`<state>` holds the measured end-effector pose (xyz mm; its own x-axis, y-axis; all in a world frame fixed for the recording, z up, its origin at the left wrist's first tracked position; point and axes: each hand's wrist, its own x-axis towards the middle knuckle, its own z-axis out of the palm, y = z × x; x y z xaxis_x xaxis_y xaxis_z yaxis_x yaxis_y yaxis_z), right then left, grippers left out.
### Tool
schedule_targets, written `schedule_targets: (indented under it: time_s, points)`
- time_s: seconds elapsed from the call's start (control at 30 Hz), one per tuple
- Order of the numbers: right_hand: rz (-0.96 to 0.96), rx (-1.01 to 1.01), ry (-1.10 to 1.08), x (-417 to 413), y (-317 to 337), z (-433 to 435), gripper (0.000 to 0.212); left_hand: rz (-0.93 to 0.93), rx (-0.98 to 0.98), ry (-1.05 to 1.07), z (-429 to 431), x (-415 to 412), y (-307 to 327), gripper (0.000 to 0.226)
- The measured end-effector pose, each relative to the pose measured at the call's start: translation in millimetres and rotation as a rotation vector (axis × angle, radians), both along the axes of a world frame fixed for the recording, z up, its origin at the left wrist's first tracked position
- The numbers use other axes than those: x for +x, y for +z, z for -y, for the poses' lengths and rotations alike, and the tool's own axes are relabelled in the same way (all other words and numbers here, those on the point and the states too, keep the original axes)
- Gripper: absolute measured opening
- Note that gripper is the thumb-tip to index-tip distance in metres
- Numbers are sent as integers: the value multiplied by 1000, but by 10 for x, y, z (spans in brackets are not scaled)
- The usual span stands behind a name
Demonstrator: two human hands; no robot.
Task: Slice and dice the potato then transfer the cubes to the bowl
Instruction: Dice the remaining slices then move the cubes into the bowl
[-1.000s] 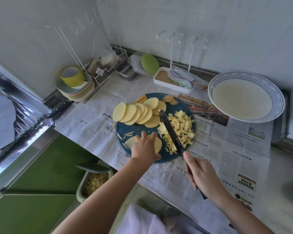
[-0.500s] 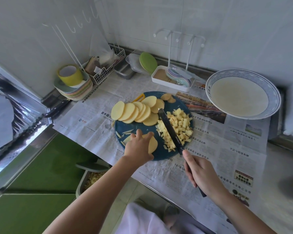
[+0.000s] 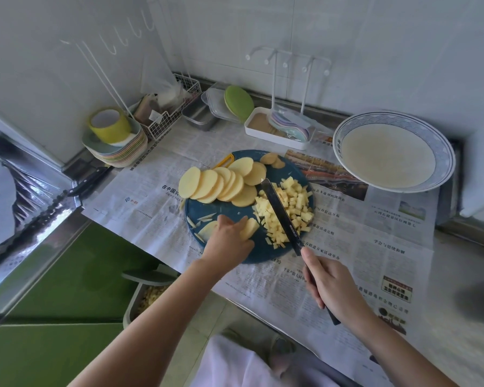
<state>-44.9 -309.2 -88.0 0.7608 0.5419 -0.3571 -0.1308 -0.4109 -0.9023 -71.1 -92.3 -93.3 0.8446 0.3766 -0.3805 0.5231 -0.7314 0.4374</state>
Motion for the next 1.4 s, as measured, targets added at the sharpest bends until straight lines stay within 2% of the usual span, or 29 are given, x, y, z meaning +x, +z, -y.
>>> schedule_targets:
  time_s: [0.07,0.13,0.27,0.4,0.53,0.63,0.73,0.9,1.0,1.1,1.13,1.27,1.4]
  points:
    - [-2,5,2,3,-4,3,62,-2,-21,6,-95,37,51,27]
    - [-10,4,3,4,-6,4,61,-52,-58,47,-212,55,81,24]
    - [-9,8,-6,11,-1,8,64,-91,-215,192,-321,40,22,58]
    - [4,-1,-11,19,-14,28,65,-37,-27,162,-140,-53,-77,72]
    - [17,-13,-10,29,-21,30,65,-15,113,190,60,-129,-212,112]
    - [17,-12,-13,34,-26,29,64,37,177,207,78,-127,-314,101]
    - [17,-17,-10,35,-34,33,64,62,94,215,27,-106,-324,93]
    - [21,-23,6,47,-50,-10,62,83,-7,-35,-82,-101,-292,91]
    - [12,-19,10,71,-61,-40,61,42,-27,-175,-202,-67,-205,99]
    - [5,-14,12,100,-64,-49,60,87,10,-166,-525,20,-59,79]
    - [3,-14,10,107,-62,-49,59,56,44,-203,-651,42,-33,75]
    - [-12,-21,7,124,-67,-49,61,-155,172,-433,-883,119,-20,85]
    - [-13,-9,4,120,-74,-65,61,-175,196,-479,-896,214,-17,65]
